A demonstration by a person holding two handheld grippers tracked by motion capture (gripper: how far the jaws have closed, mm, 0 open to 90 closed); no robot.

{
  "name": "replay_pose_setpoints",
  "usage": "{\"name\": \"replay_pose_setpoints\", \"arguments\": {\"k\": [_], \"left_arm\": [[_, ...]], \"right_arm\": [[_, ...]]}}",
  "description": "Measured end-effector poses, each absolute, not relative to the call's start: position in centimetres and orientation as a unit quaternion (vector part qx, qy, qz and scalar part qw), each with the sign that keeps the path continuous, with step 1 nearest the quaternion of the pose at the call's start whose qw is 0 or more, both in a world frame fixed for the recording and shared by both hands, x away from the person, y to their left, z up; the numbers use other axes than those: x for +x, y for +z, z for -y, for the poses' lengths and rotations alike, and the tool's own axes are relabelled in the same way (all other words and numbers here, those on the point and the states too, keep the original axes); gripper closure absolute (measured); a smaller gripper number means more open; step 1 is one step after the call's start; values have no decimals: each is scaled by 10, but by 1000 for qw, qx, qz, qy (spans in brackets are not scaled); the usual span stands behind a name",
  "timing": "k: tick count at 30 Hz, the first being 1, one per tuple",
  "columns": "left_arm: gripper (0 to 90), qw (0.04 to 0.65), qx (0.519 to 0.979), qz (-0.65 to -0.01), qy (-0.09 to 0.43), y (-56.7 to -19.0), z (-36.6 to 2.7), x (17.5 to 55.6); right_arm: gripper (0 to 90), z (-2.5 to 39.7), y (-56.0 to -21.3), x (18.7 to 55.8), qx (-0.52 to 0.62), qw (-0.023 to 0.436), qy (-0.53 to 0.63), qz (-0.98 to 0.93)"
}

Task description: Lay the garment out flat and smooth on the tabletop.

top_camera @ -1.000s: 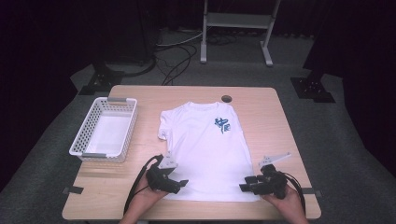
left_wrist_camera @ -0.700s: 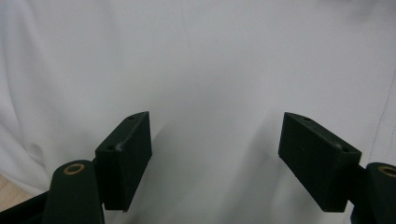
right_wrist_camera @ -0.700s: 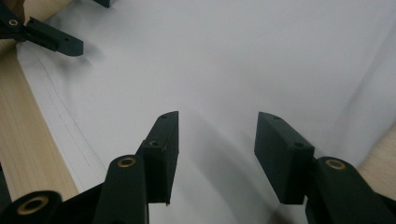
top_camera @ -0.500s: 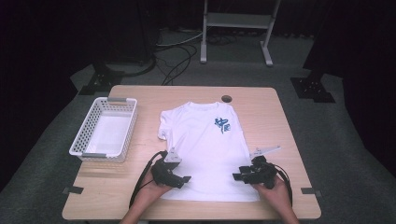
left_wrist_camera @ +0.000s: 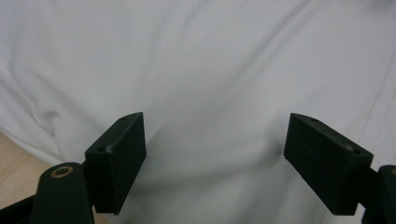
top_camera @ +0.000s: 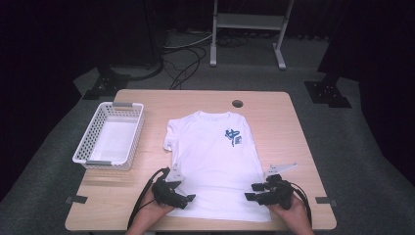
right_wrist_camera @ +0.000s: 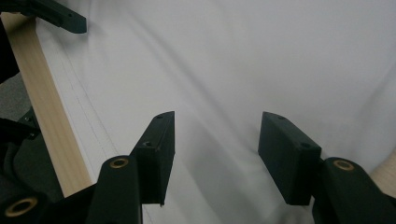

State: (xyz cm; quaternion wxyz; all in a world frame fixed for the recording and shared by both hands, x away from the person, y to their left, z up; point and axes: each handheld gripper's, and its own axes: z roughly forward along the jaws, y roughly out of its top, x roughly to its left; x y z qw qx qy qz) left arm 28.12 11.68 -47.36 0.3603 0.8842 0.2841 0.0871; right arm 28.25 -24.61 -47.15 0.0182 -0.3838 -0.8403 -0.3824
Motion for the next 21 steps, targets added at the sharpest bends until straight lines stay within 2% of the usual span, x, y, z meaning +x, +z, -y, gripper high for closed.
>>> {"name": "replay_pose_setpoints", "arguments": {"k": [8, 15, 21], "left_arm": [[194, 370, 883, -276, 83, -470, -108, 287], [187, 374, 880, -276, 101, -470, -99, 306], [187, 373, 880, -276, 101, -478, -101, 309]], "right_arm": [[424, 255, -461, 292, -396, 24, -390, 831], [426, 269, -447, 333, -427, 0, -409, 806], [404, 272, -449, 368, -449, -5, -403, 797]]}}
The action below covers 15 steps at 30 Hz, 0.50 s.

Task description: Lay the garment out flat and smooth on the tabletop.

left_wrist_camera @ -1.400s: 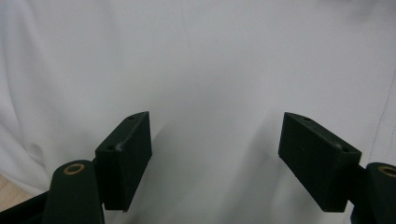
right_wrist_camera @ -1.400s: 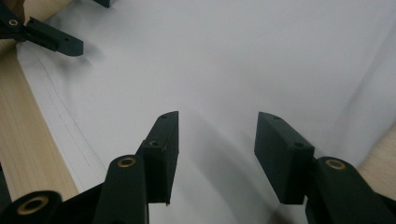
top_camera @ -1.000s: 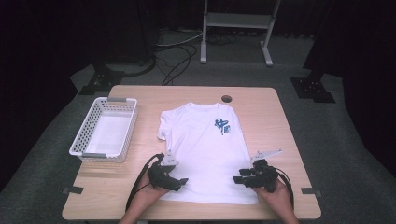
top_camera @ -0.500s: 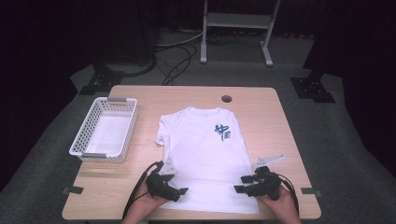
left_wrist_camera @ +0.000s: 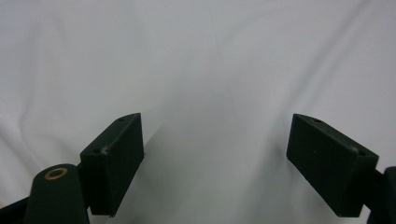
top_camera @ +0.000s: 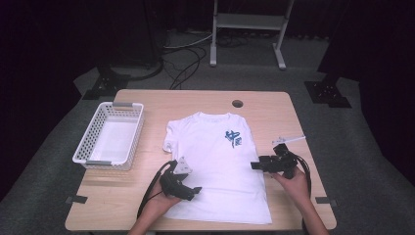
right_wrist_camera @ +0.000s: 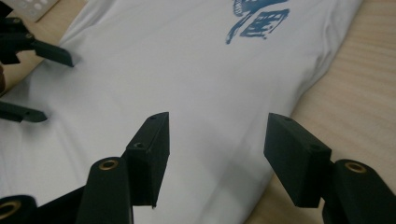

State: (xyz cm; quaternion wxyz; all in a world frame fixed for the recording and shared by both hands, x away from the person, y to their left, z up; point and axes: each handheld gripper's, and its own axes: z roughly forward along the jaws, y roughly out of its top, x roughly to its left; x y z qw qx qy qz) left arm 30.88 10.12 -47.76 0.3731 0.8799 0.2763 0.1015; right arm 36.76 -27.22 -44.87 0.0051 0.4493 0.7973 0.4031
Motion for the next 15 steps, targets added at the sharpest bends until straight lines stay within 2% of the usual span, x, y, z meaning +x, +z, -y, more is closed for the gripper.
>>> {"name": "replay_pose_setpoints", "arguments": {"k": [9, 15], "left_arm": [[186, 378, 881, -263, 109, -480, -104, 308], [173, 384, 878, -259, 119, -483, -104, 305]], "right_arm": [[389, 274, -452, 419, 491, -2, 397, -776], [426, 271, -451, 453, 519, 8, 393, -759]]}}
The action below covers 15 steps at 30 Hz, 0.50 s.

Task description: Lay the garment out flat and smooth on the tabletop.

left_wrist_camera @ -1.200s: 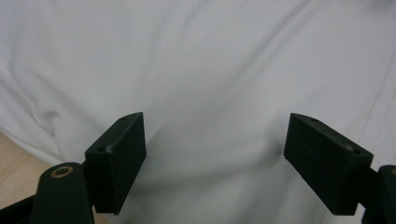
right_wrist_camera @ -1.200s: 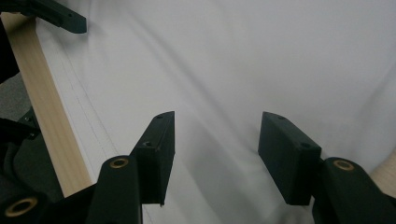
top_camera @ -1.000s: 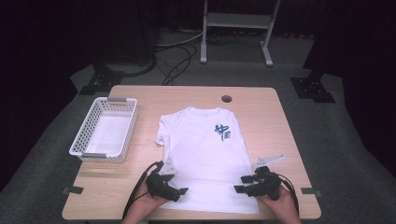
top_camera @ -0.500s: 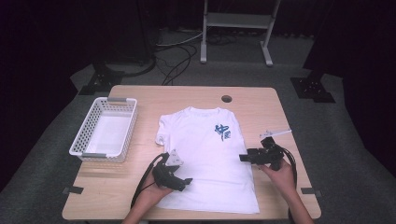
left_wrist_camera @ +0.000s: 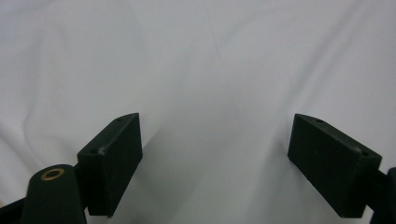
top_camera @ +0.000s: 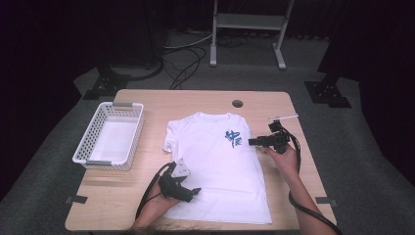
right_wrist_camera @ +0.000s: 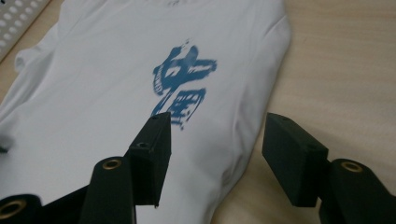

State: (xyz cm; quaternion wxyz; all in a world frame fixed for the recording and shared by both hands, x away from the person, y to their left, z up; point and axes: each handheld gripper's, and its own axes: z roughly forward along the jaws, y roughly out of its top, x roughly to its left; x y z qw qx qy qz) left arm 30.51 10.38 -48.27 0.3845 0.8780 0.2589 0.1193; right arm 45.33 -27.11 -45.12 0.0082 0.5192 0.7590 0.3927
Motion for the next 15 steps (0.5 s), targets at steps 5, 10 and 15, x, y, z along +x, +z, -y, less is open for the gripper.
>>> {"name": "replay_pose_setpoints", "arguments": {"k": [5, 10, 15], "left_arm": [[172, 388, 876, -259, 121, -483, -104, 305], [172, 387, 876, -261, 122, -483, -104, 305], [172, 379, 878, -267, 121, -482, -103, 305]], "right_arm": [[450, 272, -454, 473, 545, 10, 394, -740], [487, 271, -460, 486, 560, 11, 388, -732], [524, 264, -464, 492, 564, 9, 383, -731]]}}
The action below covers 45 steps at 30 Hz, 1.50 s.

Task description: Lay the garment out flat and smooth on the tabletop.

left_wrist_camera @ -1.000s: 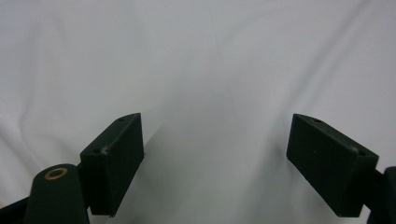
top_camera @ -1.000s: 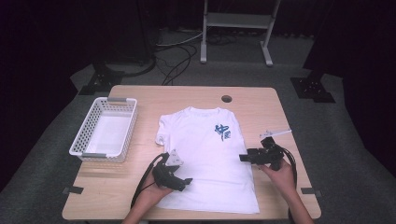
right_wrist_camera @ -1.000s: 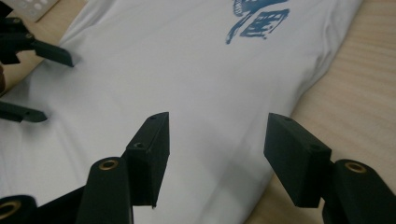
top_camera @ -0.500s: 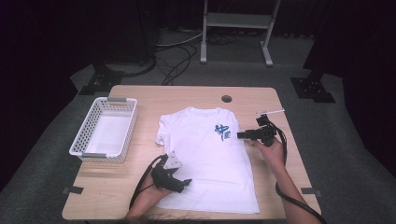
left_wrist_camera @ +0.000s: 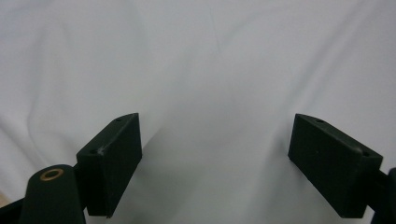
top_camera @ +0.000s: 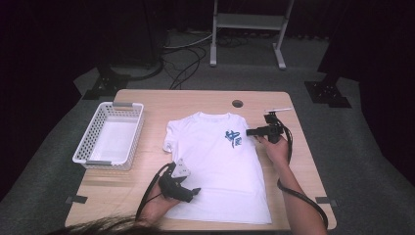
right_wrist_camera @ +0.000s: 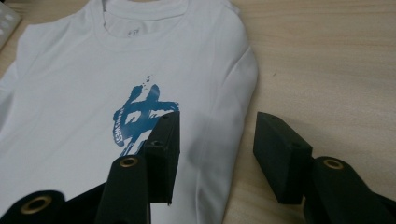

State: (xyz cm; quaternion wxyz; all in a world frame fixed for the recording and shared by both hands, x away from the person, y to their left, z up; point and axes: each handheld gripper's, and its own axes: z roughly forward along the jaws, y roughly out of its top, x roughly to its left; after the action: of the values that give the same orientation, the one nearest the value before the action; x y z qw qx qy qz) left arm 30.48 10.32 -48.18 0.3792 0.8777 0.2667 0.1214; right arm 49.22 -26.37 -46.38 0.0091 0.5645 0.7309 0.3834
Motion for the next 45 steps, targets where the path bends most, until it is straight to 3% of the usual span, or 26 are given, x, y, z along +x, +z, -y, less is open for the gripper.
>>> {"name": "replay_pose_setpoints", "arguments": {"k": [10, 14, 27, 32, 36, 39, 45], "left_arm": [[172, 371, 882, -266, 118, -480, -102, 306], [172, 371, 882, -266, 118, -480, -102, 306], [172, 369, 881, -270, 119, -480, -101, 306], [172, 369, 882, -270, 120, -480, -102, 305], [172, 368, 882, -270, 119, -480, -102, 305], [172, 368, 882, -270, 120, -480, -102, 305], [172, 367, 882, -270, 119, -480, -102, 304]], "right_arm": [[833, 256, -468, 497, 565, 7, 372, -736], [872, 251, -458, 496, 553, 15, 383, -740], [875, 171, -411, 474, 434, 53, 404, -804], [863, 123, -422, 453, 368, 41, 380, -847], [784, 93, -442, 436, 321, 11, 334, -886], [731, 88, -450, 432, 312, -16, 324, -893], [689, 98, -444, 437, 329, -9, 343, -880]]}}
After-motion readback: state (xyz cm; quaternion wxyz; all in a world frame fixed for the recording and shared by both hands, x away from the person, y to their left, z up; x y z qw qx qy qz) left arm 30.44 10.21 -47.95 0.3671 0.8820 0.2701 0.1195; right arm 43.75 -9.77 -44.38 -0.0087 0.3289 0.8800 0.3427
